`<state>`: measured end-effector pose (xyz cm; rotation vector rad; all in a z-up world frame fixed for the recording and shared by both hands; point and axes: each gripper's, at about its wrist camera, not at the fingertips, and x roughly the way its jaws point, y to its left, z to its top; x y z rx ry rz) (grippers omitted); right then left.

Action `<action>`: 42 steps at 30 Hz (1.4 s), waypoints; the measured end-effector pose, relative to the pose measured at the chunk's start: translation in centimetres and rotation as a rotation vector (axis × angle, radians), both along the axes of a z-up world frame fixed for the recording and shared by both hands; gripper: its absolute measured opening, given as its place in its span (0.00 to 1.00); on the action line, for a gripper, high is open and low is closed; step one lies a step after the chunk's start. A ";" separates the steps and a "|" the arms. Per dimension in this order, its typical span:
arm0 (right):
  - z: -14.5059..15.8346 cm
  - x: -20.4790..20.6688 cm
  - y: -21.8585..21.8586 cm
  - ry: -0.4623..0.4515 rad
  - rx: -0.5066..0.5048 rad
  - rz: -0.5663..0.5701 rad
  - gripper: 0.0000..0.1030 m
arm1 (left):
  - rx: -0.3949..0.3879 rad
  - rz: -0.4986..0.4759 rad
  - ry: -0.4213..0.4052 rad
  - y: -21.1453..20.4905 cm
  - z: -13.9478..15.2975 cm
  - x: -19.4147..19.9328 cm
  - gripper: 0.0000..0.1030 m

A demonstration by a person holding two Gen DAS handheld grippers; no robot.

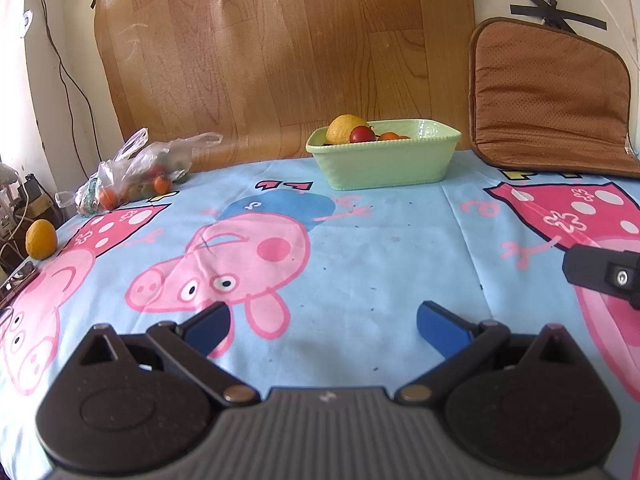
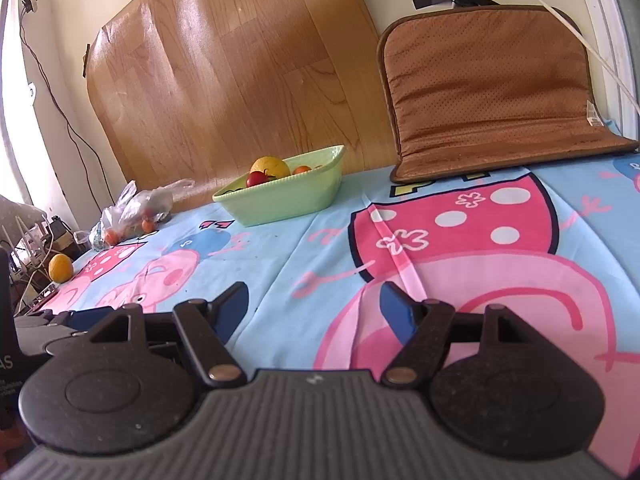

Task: Organize fruits

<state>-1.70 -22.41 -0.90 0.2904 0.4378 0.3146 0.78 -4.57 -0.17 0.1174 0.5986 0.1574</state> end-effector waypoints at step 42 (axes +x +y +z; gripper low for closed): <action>0.0 0.0 -0.2 0.016 0.020 0.008 0.73 | -0.016 -0.021 -0.003 0.0 0.0 -0.1 1.00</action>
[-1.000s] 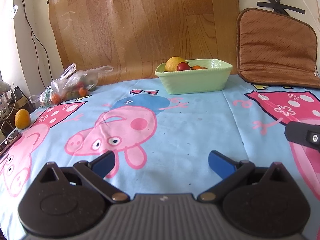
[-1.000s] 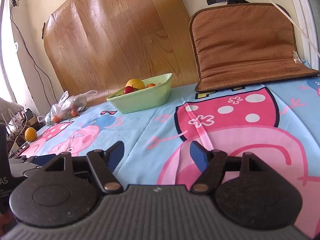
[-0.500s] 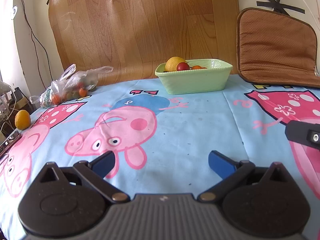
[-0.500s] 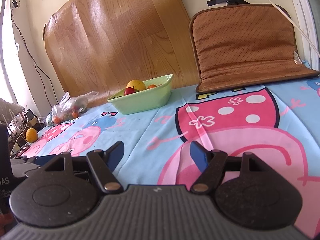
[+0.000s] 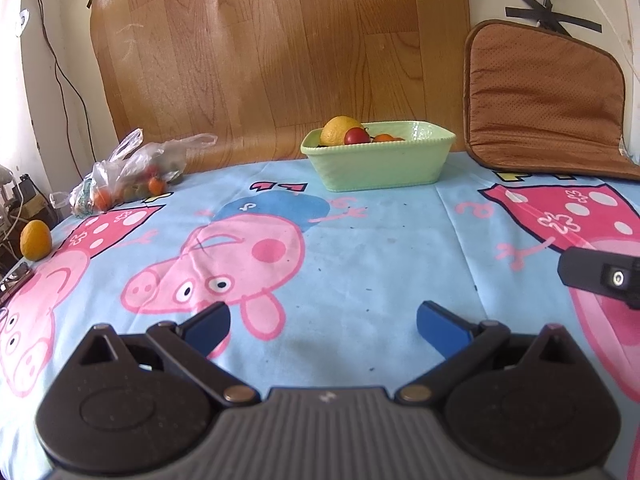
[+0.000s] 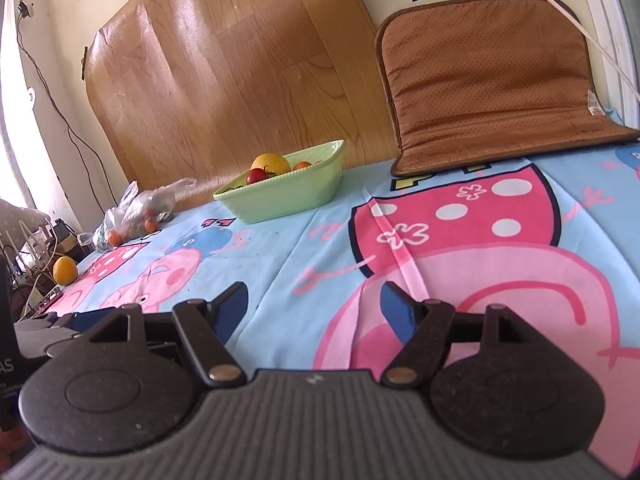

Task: Organize fruits

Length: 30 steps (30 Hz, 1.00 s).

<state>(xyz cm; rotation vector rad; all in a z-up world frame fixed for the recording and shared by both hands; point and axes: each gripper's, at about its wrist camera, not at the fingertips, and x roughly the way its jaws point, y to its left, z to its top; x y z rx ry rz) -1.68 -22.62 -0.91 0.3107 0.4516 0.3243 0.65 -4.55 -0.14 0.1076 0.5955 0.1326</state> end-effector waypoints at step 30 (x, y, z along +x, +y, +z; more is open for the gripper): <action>-0.1 0.0 0.5 -0.015 -0.042 -0.011 0.73 | -0.060 -0.020 -0.115 0.8 0.9 -1.8 1.00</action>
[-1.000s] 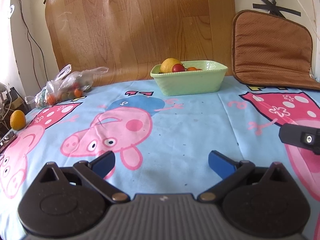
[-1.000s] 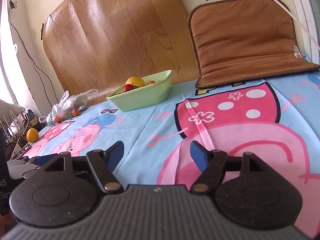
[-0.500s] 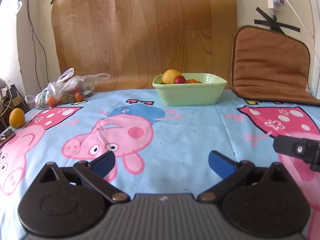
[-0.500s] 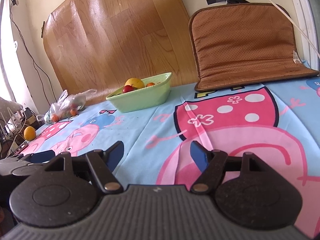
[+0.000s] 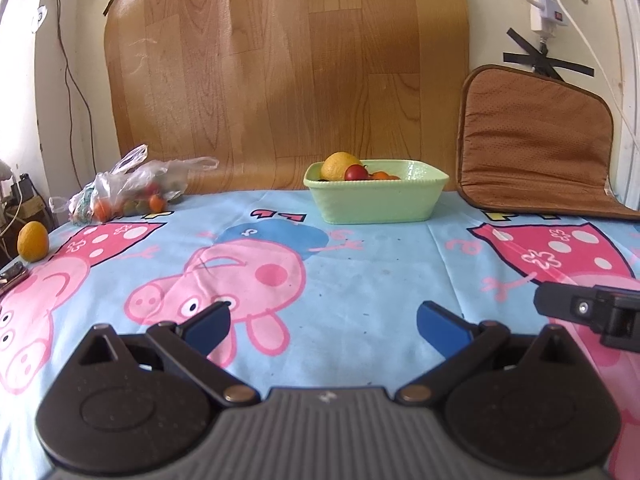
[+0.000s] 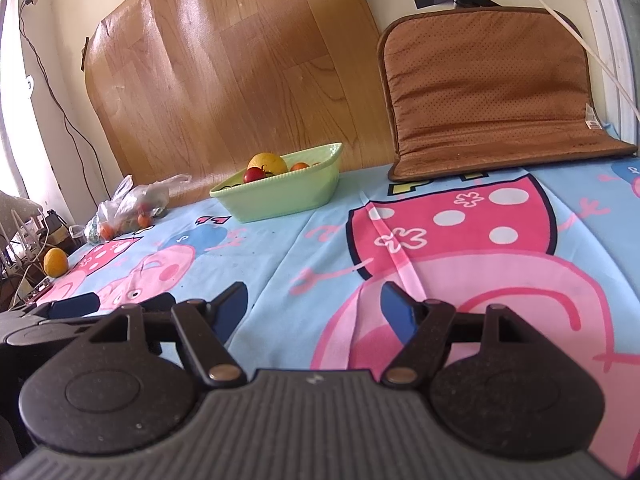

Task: Organize fruits

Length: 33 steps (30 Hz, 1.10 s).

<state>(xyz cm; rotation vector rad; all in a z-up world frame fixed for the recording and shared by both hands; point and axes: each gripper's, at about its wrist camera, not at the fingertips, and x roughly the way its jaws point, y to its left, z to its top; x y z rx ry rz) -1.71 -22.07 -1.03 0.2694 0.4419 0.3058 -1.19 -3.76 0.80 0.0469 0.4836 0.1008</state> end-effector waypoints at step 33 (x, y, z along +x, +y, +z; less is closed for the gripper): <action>0.0 -0.3 -0.1 -0.017 0.012 0.004 0.74 | 0.003 0.002 0.048 0.0 -0.3 0.7 1.00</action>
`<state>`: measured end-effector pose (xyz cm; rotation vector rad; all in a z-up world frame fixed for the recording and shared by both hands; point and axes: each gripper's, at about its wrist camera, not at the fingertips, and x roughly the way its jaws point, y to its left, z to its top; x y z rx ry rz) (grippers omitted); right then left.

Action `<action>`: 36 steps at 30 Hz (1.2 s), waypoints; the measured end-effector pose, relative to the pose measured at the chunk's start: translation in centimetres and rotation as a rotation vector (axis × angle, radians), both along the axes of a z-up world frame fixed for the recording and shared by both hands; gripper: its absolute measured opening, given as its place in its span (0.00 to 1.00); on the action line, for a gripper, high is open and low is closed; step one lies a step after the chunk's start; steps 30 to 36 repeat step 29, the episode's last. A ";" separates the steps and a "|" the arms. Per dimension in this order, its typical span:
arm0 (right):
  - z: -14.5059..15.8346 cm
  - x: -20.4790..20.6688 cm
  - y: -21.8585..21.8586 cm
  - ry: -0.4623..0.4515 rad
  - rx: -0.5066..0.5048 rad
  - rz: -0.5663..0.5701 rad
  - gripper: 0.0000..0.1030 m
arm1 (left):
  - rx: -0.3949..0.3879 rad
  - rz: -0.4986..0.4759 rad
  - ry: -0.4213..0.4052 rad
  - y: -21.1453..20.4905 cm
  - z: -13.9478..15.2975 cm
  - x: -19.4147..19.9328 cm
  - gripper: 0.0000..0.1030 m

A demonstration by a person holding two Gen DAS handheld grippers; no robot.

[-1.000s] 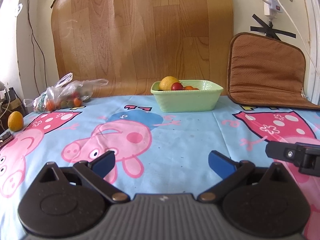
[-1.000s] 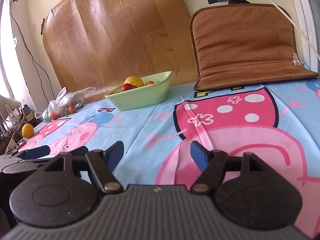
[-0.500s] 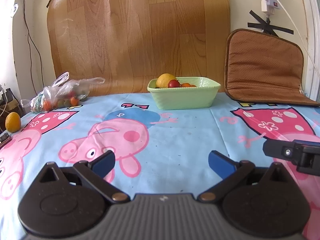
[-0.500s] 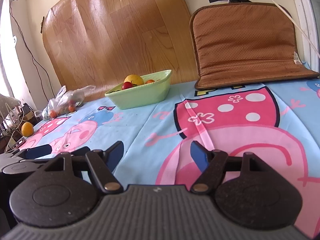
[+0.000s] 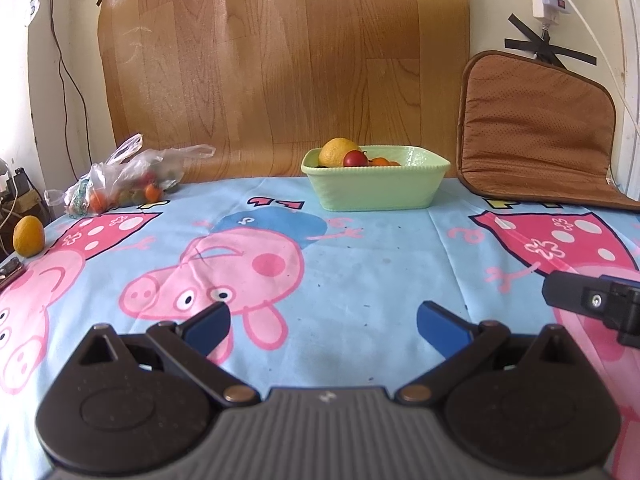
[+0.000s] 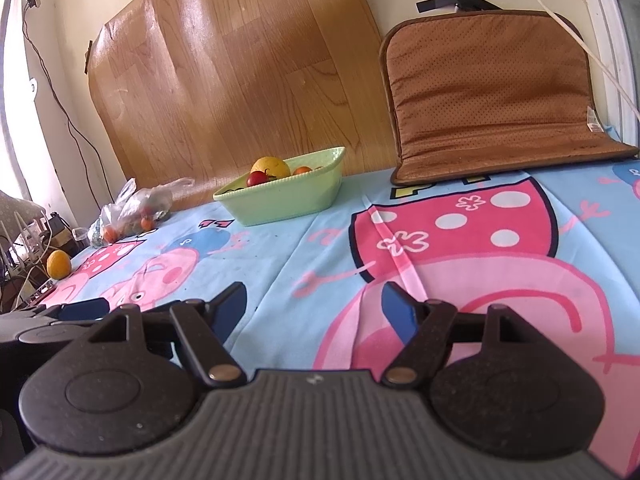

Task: Organize fruits

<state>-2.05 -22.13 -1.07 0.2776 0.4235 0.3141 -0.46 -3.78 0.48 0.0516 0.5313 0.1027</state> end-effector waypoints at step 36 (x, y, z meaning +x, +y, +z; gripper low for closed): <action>0.0 -0.1 0.1 -0.001 -0.004 -0.004 0.75 | -0.026 -0.022 0.002 0.1 0.0 0.2 1.00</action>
